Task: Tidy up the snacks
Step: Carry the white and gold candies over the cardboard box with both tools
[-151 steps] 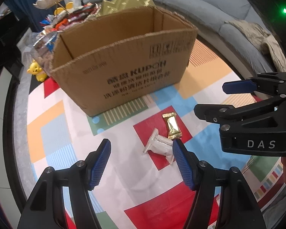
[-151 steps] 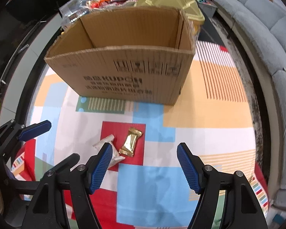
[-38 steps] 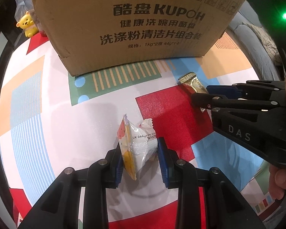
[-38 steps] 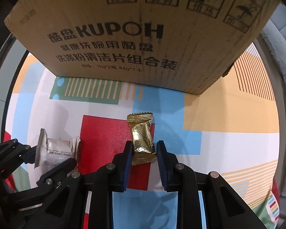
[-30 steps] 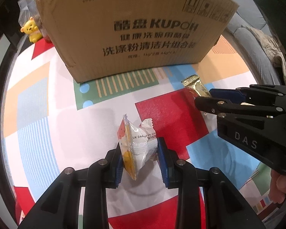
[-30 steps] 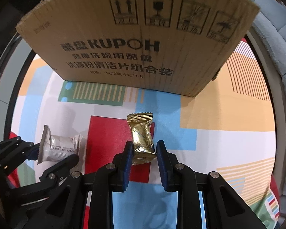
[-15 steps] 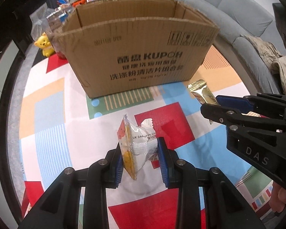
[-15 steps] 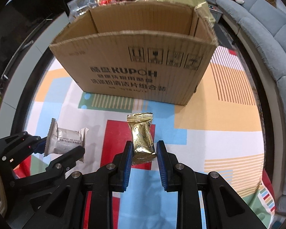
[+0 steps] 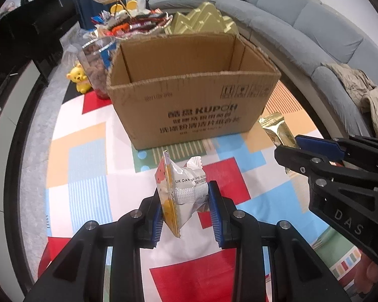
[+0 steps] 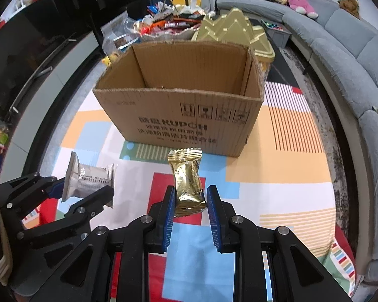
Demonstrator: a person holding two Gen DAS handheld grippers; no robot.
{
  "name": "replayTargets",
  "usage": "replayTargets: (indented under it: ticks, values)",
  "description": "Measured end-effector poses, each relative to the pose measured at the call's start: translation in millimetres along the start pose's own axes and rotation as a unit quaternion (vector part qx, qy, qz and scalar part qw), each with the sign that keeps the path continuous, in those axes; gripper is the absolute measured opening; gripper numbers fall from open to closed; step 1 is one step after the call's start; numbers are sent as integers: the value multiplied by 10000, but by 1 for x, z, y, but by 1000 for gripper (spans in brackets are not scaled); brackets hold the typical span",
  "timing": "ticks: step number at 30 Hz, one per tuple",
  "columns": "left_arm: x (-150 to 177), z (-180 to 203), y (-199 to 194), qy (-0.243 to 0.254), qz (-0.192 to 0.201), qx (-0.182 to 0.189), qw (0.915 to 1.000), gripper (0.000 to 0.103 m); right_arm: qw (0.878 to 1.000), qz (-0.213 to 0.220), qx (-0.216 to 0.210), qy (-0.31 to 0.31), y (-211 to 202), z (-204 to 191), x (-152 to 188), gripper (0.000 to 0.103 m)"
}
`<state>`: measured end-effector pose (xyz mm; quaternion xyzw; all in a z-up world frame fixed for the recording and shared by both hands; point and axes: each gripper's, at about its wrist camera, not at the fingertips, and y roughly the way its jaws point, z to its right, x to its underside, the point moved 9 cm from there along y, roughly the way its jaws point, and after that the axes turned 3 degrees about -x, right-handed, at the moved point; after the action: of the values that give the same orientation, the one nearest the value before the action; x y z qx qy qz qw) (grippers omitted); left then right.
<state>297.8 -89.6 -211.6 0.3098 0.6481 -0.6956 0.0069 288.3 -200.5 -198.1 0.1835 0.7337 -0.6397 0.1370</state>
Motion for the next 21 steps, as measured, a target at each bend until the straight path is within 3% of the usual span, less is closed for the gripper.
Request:
replayTargets:
  ticks: [21]
  values:
    - [-75, -12, -40, -211, 699, -315, 9968, 32, 9975, 699, -35, 51, -45, 6, -59, 27]
